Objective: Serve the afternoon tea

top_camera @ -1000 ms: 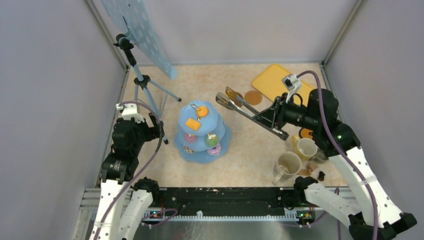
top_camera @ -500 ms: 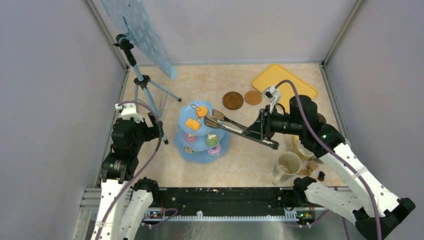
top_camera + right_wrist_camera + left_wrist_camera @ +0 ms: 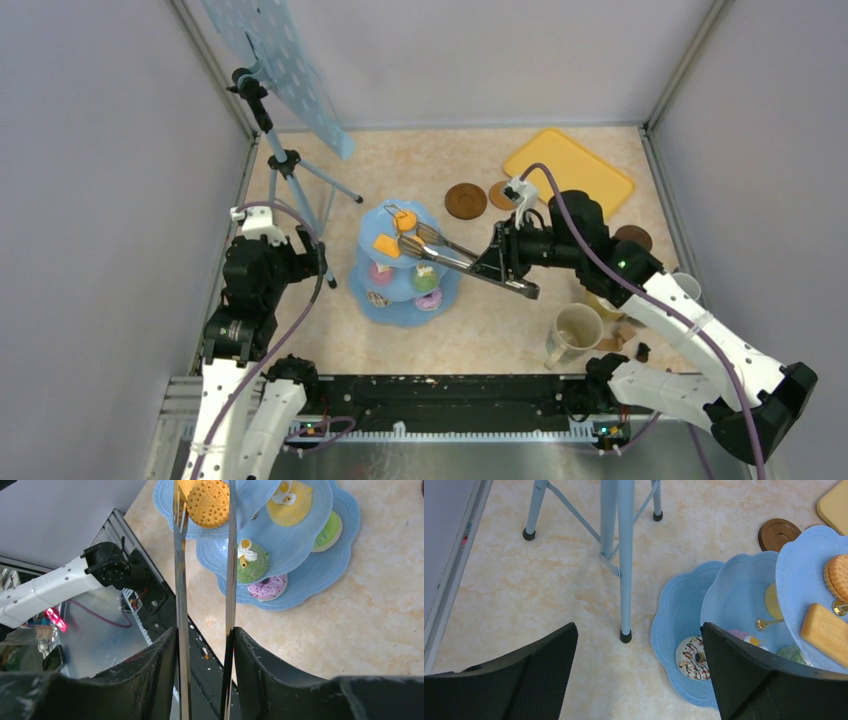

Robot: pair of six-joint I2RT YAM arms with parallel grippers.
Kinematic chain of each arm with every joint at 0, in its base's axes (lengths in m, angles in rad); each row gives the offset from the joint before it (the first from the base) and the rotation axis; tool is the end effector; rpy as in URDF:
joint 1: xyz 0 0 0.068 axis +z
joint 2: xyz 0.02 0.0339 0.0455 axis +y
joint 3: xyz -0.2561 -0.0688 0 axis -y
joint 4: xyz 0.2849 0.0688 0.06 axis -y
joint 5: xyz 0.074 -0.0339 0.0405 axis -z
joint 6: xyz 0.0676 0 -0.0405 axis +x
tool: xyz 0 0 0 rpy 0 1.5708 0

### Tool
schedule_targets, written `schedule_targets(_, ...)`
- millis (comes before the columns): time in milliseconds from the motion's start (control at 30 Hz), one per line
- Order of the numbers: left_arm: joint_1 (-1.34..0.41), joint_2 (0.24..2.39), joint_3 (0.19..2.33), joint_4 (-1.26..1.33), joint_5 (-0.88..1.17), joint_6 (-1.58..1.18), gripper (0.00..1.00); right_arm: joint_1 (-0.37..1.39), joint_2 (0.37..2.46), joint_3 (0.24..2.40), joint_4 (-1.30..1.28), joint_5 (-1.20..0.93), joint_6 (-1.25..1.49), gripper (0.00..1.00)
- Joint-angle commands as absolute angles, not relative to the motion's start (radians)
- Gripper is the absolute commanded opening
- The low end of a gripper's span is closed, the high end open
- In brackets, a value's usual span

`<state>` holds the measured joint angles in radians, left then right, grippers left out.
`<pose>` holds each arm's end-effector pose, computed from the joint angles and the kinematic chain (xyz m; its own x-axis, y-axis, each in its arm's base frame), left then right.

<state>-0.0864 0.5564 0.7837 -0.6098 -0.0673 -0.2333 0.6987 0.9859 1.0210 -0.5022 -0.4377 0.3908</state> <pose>0.1975 -0.0125 0.3186 -0.3673 -0.1997 -0.9084 -0.0627 0.9798 -0.1901 0.1975 0.2033 0.3361 -0.6511 -0.0964 -0.7529 -0.6752 0.5265 0.5166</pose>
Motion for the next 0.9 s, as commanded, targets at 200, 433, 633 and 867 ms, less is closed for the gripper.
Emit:
schedule_targets(200,-0.081,0.551,0.817,-0.589,-0.049,-0.228,0.99,0.712,0.945,1.118,-0.494,-0.369,0.368,0.45)
schedule_targets(433,-0.081,0.551,0.816,-0.588,-0.046,-0.227,0.99,0.712,0.94,1.151,-0.532,-0.351,0.353,0.48)
schedule_targets(633,-0.081,0.549,0.816,-0.588,-0.045,-0.227,0.99,0.712,0.887,1.218,-0.654,-0.175,0.315,0.47)
schedule_targets(867,-0.084,0.547,0.814,-0.583,-0.033,-0.225,0.99,0.671,0.9,1.268,-0.805,0.303,0.216,0.47)
